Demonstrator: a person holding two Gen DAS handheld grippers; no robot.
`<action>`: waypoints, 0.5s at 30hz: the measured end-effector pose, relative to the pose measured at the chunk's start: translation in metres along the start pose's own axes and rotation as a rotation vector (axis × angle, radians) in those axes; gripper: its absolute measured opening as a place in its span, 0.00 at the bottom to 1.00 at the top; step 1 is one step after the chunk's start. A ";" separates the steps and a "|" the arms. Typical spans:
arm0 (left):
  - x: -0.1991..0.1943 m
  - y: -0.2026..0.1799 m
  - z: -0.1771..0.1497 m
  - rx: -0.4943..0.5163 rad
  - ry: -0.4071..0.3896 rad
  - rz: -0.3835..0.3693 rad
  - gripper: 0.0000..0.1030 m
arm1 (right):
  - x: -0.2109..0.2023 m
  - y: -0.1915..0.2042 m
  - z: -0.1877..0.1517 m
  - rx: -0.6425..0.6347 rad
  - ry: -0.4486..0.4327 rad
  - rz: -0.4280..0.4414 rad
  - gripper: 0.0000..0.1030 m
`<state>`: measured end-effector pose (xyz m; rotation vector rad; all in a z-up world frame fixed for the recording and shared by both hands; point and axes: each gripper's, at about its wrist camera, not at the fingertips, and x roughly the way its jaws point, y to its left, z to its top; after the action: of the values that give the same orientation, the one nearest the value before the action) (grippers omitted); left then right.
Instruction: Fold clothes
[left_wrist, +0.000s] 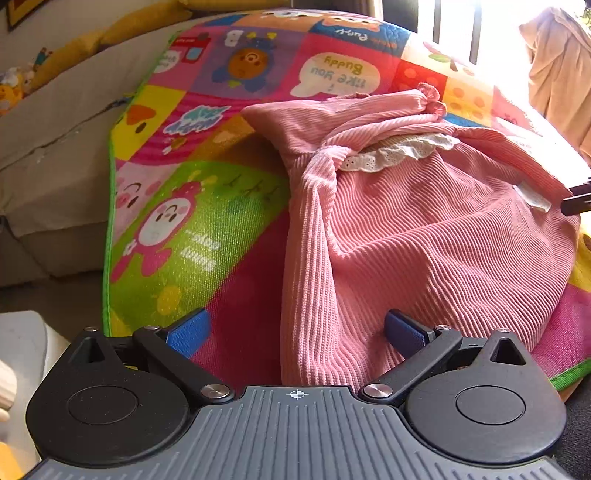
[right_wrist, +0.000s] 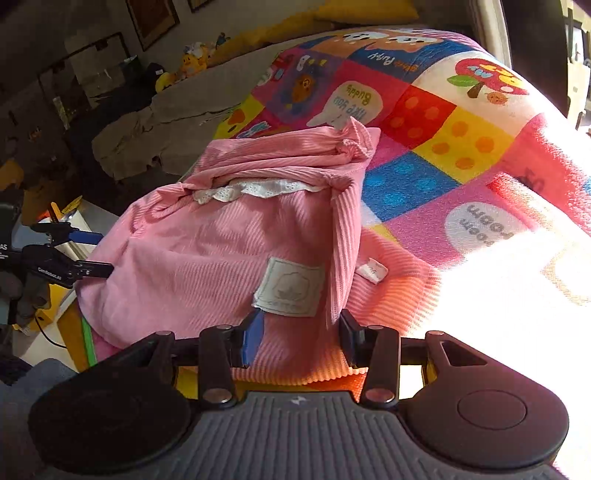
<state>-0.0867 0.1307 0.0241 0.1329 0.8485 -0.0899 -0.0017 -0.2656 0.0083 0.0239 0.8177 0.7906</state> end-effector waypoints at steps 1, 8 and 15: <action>-0.005 -0.002 0.004 0.007 -0.016 0.001 1.00 | -0.004 0.004 0.002 0.006 -0.019 0.040 0.42; -0.043 -0.050 0.025 0.094 -0.179 -0.147 1.00 | -0.058 0.015 0.017 -0.064 -0.237 -0.057 0.68; -0.013 -0.138 0.015 0.338 -0.103 -0.325 1.00 | -0.034 0.023 -0.017 -0.232 -0.086 -0.295 0.76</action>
<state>-0.1029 -0.0074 0.0325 0.3043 0.7407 -0.5424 -0.0415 -0.2758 0.0252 -0.2624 0.6262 0.5958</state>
